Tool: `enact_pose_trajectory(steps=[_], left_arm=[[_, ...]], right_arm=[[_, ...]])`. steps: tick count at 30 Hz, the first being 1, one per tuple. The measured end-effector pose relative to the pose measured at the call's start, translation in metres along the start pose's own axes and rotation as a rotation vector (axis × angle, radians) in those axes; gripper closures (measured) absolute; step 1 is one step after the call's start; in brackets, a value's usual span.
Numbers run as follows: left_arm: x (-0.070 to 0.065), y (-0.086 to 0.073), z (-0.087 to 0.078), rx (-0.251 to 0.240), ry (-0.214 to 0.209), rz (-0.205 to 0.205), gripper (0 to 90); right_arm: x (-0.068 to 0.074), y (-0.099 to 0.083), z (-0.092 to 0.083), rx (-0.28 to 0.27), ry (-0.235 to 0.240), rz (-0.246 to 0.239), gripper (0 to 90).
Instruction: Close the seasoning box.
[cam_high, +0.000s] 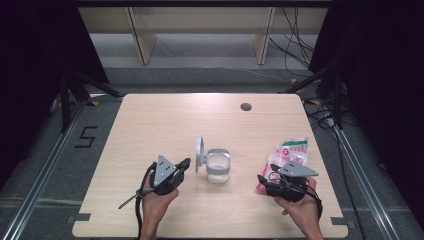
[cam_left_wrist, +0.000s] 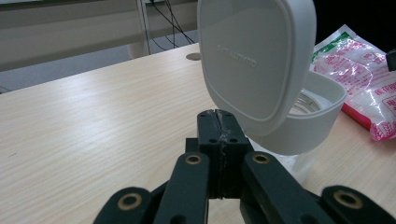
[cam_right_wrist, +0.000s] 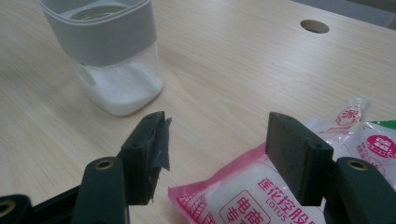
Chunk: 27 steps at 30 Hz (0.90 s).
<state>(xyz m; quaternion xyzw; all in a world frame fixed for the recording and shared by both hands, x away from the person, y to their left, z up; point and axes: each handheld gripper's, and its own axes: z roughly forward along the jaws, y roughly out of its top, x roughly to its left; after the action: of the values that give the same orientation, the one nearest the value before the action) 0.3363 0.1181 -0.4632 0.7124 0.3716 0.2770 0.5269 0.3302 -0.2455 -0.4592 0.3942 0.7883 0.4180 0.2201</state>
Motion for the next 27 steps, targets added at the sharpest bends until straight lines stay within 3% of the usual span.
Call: enact_pose_trajectory(steps=[5, 7, 8, 16, 27], left_arm=[[-0.005, 0.006, 0.001, -0.011, -0.011, 0.015, 89.4], [-0.007, 0.008, 0.002, -0.024, -0.015, 0.003, 89.4], [-0.006, 0.009, 0.002, -0.027, -0.022, 0.017, 89.4], [-0.010, 0.013, 0.003, -0.026, -0.023, 0.015, 89.4], [-0.015, 0.018, 0.005, -0.031, -0.031, 0.034, 89.3]], right_arm=[[0.000, -0.001, -0.001, 0.002, 0.002, -0.006, 39.4], [0.001, -0.001, 0.000, 0.003, 0.016, -0.001, 39.4], [0.001, -0.001, -0.001, 0.000, 0.009, -0.006, 39.4], [0.000, -0.001, -0.001, -0.001, 0.003, -0.009, 39.5], [0.001, -0.002, -0.001, -0.004, 0.005, 0.018, 35.1]])
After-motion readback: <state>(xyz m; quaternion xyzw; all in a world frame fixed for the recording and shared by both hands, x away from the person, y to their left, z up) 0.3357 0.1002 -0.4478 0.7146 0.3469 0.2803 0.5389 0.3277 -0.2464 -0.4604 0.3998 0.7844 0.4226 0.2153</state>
